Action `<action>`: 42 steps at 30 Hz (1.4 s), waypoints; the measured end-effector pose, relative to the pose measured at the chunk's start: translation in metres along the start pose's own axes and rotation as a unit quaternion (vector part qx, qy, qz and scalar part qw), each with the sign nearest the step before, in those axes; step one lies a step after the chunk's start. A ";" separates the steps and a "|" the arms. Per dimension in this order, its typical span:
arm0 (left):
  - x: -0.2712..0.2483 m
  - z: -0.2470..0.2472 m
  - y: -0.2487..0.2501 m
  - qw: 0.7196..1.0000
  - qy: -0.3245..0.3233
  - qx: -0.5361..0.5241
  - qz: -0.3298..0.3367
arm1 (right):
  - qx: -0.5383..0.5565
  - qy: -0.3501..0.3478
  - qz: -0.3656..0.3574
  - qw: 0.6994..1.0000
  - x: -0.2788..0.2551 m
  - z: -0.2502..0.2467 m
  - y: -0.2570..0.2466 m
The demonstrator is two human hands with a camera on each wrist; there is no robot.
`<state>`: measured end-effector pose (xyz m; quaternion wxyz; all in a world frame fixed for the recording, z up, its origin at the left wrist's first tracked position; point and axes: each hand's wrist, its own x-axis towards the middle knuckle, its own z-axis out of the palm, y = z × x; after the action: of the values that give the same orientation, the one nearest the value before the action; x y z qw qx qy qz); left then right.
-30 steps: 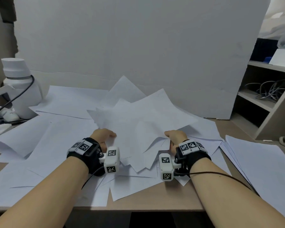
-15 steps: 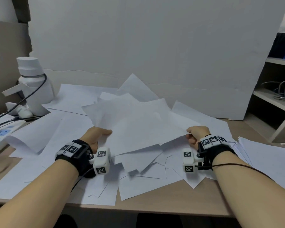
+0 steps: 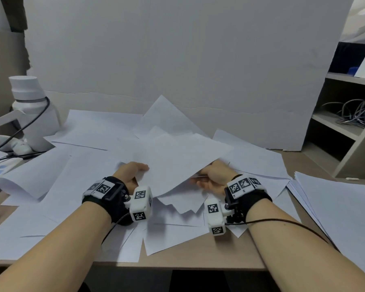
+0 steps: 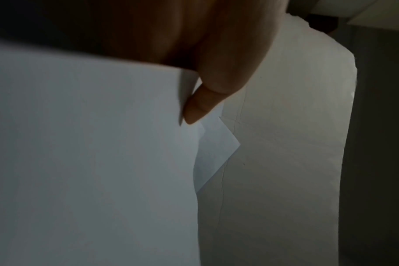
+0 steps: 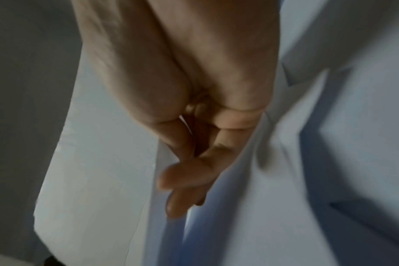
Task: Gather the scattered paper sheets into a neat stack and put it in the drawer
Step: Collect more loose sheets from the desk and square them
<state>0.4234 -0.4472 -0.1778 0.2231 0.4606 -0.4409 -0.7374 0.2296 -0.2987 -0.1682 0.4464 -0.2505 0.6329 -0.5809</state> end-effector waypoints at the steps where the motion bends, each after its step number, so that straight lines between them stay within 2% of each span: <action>1: 0.005 -0.002 0.000 1.000 0.020 0.011 0.002 | -0.015 -0.021 0.014 1.000 -0.002 0.001 -0.001; 3: 0.007 -0.005 0.001 0.998 0.051 0.045 0.018 | -0.053 -0.040 0.031 0.997 -0.006 -0.001 -0.003; 4: 0.007 -0.007 0.001 0.996 0.060 0.062 0.027 | -0.066 -0.028 0.033 0.997 -0.008 -0.005 -0.005; 6: 0.005 -0.012 0.001 0.994 0.069 0.070 0.050 | -0.054 0.058 0.025 0.997 -0.007 -0.017 -0.008; 9: 0.008 -0.024 0.002 0.993 0.060 0.051 0.091 | -0.001 0.228 0.023 0.973 0.006 -0.040 -0.011; 12: 0.002 -0.035 0.006 0.988 0.045 0.041 0.142 | -0.033 0.285 0.045 0.957 0.014 -0.055 -0.015; 16: -0.002 -0.055 0.010 0.983 0.006 0.002 0.182 | -0.101 0.275 0.060 0.954 0.020 -0.054 -0.023; 20: -0.008 -0.064 0.016 0.982 -0.037 -0.013 0.186 | -0.035 0.207 0.072 0.975 0.020 -0.048 -0.028; 22: -0.011 -0.065 0.020 0.982 -0.051 -0.025 0.182 | -0.058 0.207 0.037 0.976 0.023 -0.050 -0.031; 25: -0.010 -0.068 0.022 0.984 -0.056 -0.041 0.165 | -0.185 0.229 -0.052 0.954 0.027 -0.054 -0.038; 28: -0.009 -0.068 0.020 0.987 -0.070 -0.041 0.139 | -0.229 0.259 -0.128 0.930 0.031 -0.058 -0.045; 34: -0.006 -0.070 0.015 0.988 -0.101 -0.030 0.113 | -0.297 0.310 -0.191 0.882 0.037 -0.066 -0.067; 37: -0.003 -0.074 0.017 0.988 -0.098 -0.029 0.118 | -0.321 0.331 -0.212 0.862 0.036 -0.071 -0.076; 42: 0.001 -0.084 0.018 0.989 -0.097 -0.024 0.113 | -0.345 0.273 -0.244 0.864 0.029 -0.079 -0.097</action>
<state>0.4948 -0.4947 -0.1785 0.2719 0.3285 -0.4919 -0.7591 0.1291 -0.3018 -0.0890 -0.0152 -0.3662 0.8080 -0.4613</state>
